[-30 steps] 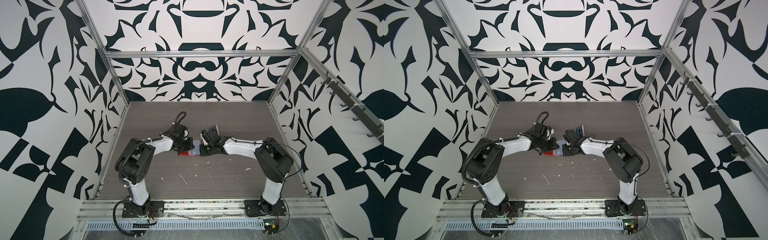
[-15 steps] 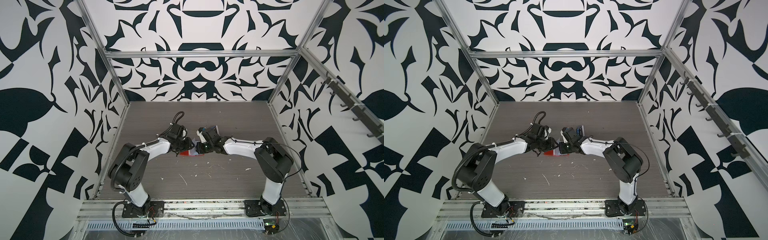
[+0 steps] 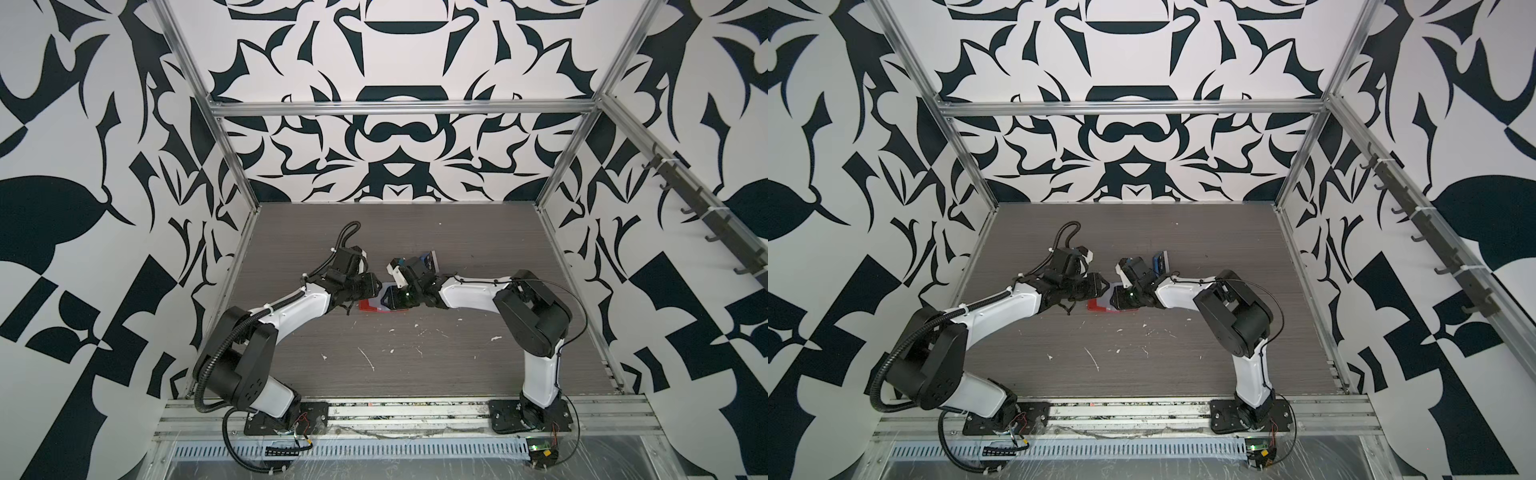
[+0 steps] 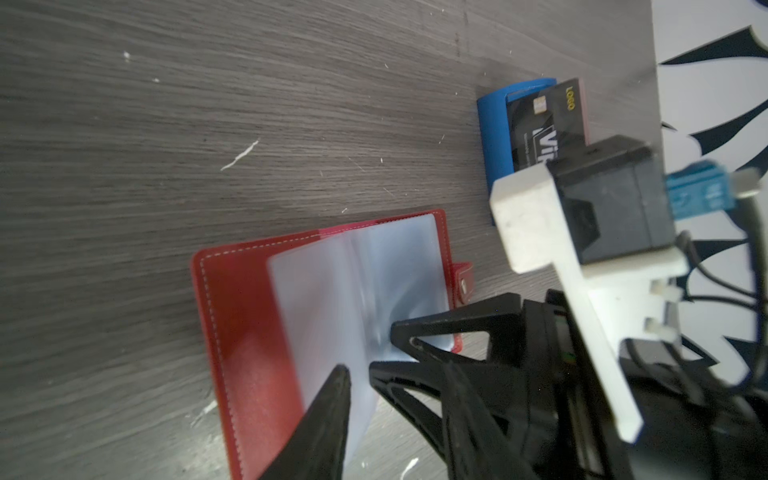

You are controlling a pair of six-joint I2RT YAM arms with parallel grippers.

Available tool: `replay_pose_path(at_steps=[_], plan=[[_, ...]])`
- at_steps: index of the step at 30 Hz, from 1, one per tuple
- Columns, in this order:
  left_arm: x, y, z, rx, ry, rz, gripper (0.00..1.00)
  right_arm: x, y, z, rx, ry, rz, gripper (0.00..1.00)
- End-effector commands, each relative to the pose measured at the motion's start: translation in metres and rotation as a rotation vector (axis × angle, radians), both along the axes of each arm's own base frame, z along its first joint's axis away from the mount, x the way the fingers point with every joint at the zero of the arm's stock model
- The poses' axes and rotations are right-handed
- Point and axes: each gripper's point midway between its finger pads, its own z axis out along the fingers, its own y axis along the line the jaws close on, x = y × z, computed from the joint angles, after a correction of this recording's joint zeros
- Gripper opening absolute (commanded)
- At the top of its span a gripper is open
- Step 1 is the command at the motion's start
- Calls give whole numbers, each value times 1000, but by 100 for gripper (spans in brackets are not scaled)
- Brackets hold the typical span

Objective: Put the credit cards into the card holder

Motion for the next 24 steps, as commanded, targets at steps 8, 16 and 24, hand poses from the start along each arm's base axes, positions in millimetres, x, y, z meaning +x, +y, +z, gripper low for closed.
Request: replay_pose_path(at_steps=[8, 16, 24], plan=[[-5, 25, -59, 215, 143, 53, 22, 5, 1, 11, -25, -35, -22, 28], [-1, 20, -55, 219, 144, 35, 24, 10, -16, 50, -68, -136, -52, 33], [24, -18, 1, 87, 83, -49, 35, 24, -68, 86, -261, -226, -95, 36]])
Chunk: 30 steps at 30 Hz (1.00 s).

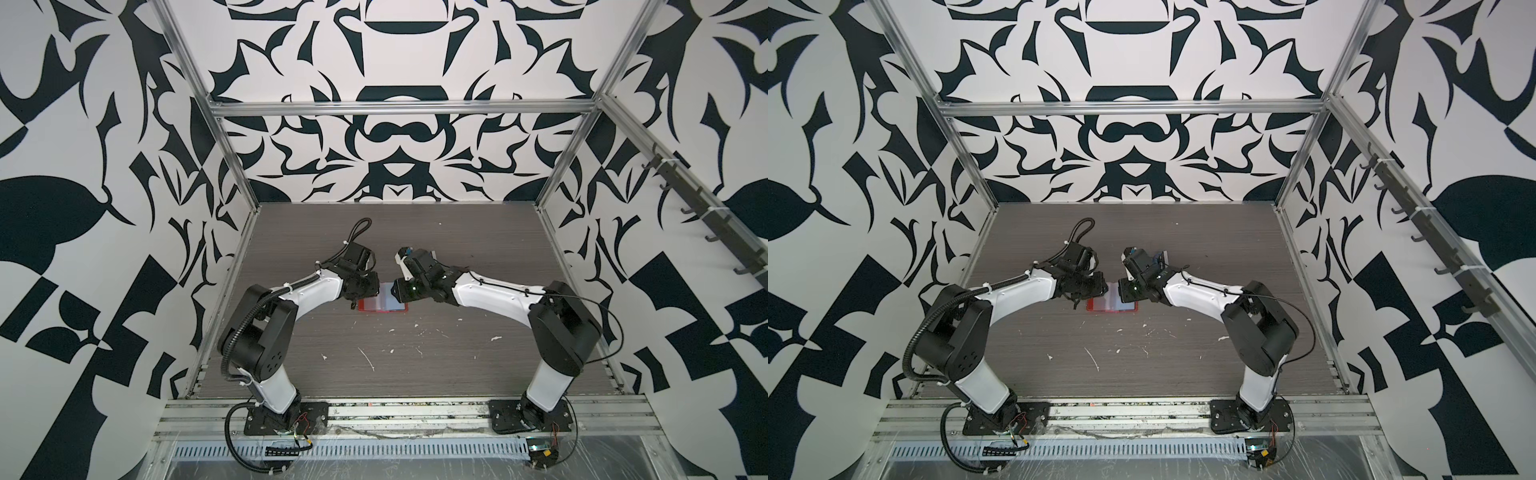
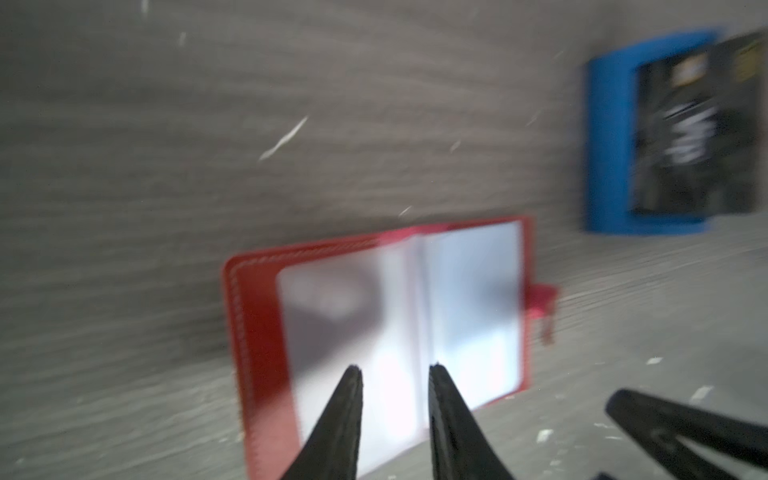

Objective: Put the credit cards into the card holder

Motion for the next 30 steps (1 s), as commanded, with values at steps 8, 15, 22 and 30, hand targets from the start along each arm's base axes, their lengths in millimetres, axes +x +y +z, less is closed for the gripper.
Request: replay_pose_path(at_steps=[8, 15, 22, 30], plan=[[37, -57, 38, -162, 48, -82, 44, 44, -90, 44, -103, -8, -133, 36], [66, -102, 35, -268, 122, -98, 50, 69, -135, 45, -117, 52, -183, 40], [78, -129, 13, -288, 194, -102, 54, 86, -129, 38, -87, 107, -139, 46], [76, -142, -7, -308, 260, -118, 53, 101, -121, 24, -91, 153, -139, 46]])
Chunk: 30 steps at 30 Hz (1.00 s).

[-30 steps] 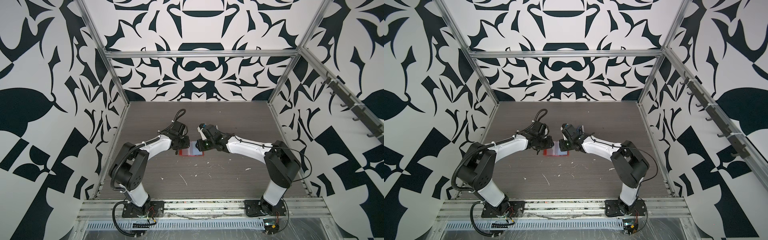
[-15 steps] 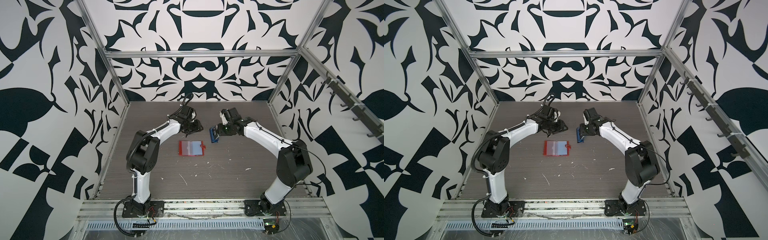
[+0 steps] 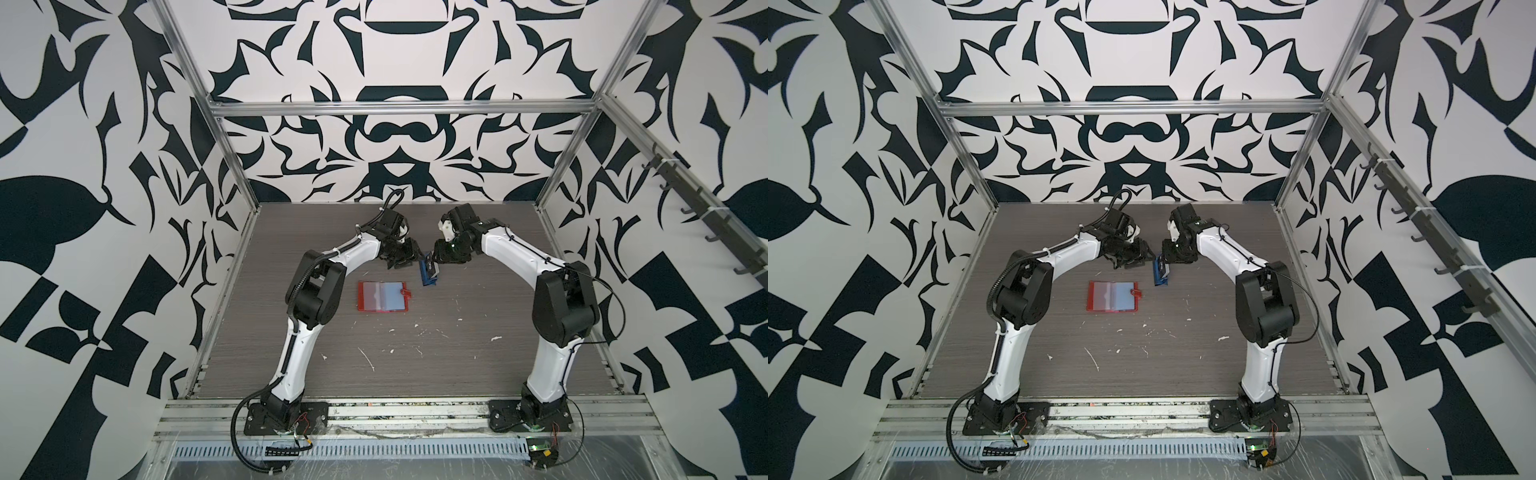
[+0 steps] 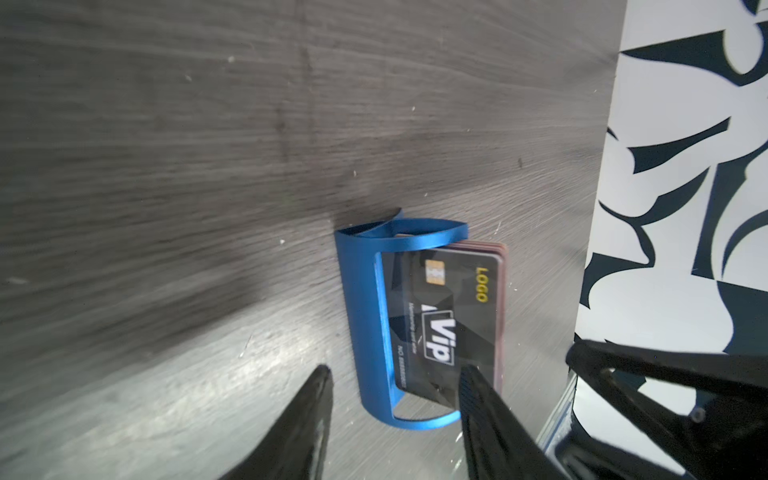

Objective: Put the credit cards into the card holder

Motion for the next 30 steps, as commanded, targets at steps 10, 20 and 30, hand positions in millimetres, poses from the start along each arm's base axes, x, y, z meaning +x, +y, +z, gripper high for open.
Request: replay_pose_path(at_steps=[10, 20, 30], plan=[[-8, -13, -21, -22, 93, -29, 48, 13, 10, 9, 16, 1, 15, 43], [-7, -15, -33, -14, 124, -30, 45, 17, 12, -4, 6, 35, 11, 40], [-12, -12, -44, 4, 151, -29, 39, 19, 12, -12, -11, 56, 9, 38]])
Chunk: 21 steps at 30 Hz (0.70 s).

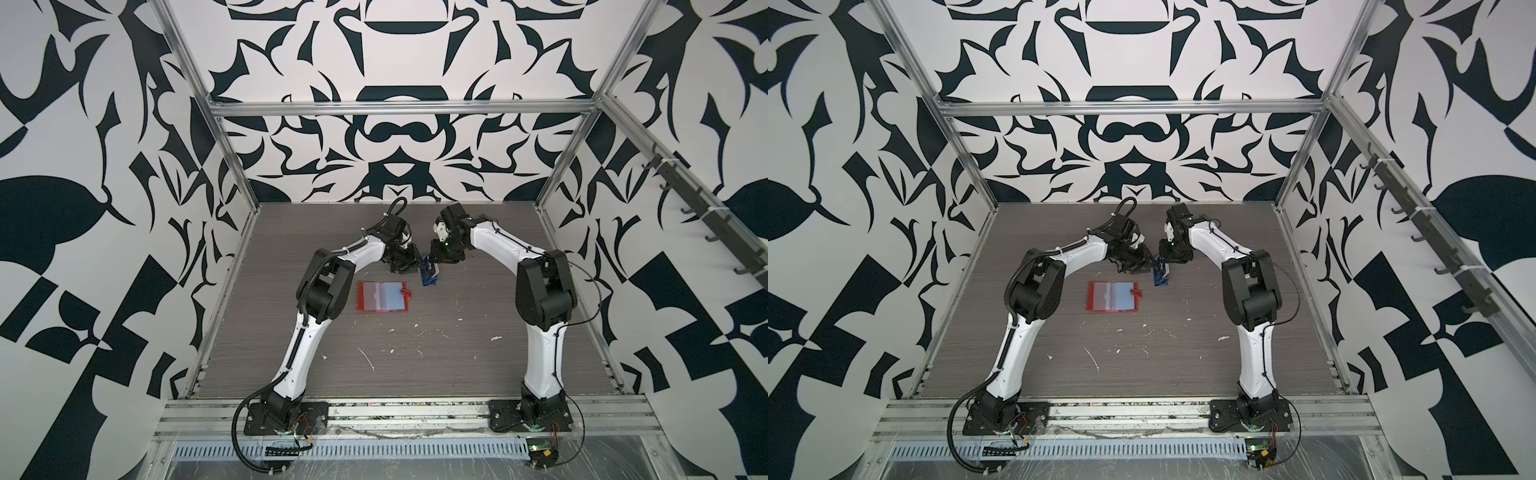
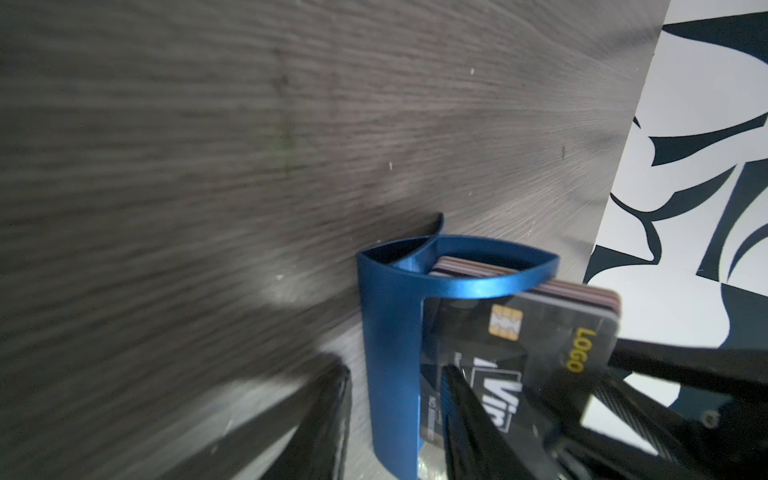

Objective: Put the credit cards into the card holder

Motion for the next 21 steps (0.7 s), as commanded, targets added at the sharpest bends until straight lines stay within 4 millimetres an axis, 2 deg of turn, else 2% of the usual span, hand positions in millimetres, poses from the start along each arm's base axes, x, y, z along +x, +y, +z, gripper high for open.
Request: replay_pose_path(at_steps=[1, 12, 21], plan=[[-10, 3, -13, 28, 53, -5, 39, 4, 4, 19, 8, -29, 4, 38], [-15, 9, -21, 55, 66, 4, 33, 5, 7, 8, -25, -6, 14, 36], [-17, 14, -28, 76, 76, 15, 31, 6, 1, -2, -66, 6, 1, 32]])
